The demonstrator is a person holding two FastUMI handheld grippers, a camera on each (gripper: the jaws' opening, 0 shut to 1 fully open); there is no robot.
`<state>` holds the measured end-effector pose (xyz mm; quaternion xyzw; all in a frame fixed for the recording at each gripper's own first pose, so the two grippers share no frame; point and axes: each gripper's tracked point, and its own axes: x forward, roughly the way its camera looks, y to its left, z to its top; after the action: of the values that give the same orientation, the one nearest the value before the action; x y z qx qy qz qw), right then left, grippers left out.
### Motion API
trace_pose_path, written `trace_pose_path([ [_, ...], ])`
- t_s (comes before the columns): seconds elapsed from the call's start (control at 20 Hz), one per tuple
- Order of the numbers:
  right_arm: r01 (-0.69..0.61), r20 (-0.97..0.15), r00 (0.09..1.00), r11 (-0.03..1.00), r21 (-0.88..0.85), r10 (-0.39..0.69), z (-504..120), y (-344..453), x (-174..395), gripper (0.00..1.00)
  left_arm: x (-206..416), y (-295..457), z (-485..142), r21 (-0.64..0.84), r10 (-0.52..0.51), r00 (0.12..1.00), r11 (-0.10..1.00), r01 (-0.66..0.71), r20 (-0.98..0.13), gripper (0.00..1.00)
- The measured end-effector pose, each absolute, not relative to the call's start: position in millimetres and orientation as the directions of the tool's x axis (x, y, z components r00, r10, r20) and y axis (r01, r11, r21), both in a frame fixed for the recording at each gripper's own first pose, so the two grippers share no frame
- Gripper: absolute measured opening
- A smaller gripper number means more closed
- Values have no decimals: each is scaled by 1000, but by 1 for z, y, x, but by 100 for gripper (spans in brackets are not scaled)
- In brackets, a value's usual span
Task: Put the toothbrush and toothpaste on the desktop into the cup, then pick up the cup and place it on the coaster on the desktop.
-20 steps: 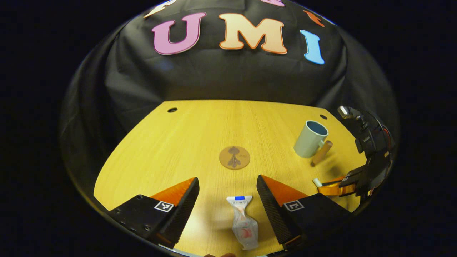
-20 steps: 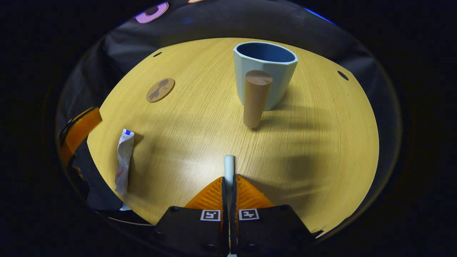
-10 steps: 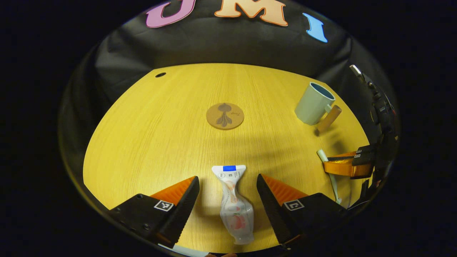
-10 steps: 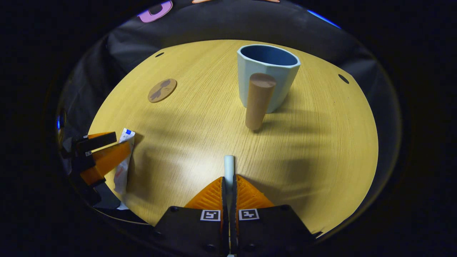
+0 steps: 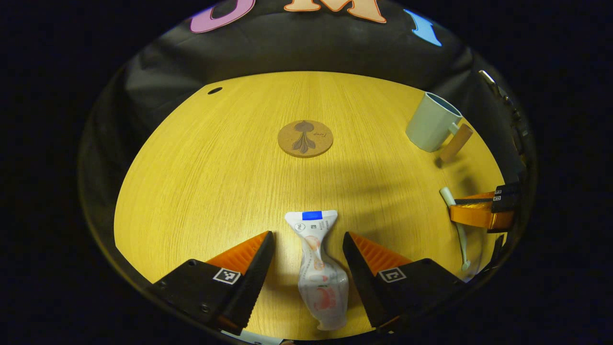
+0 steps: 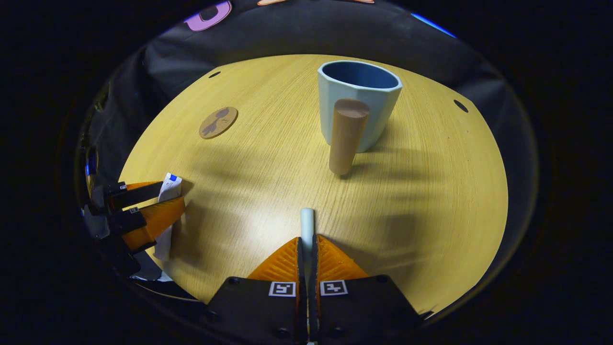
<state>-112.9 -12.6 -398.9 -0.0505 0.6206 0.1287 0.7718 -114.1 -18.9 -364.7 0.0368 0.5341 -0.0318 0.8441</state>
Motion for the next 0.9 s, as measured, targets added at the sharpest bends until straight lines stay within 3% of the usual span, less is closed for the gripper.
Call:
trace_pose_path([
  [0.1,-259,-971,196,962,84,137,-398,-13,-112,5,-111,-23,-365,23,-29,446,994,111,-895,82],
  [0.4,-266,-969,206,961,79,137,-397,-12,-113,5,-109,-20,-358,-18,-70,475,993,114,-877,17],
  [0.65,-255,-961,231,963,93,154,-396,-10,-111,5,-104,-27,-356,-35,-95,472,990,134,-876,2],
  [0.9,-207,-931,298,967,151,210,-386,-6,-102,5,-98,-44,-330,-108,-165,539,985,136,-826,1],
])
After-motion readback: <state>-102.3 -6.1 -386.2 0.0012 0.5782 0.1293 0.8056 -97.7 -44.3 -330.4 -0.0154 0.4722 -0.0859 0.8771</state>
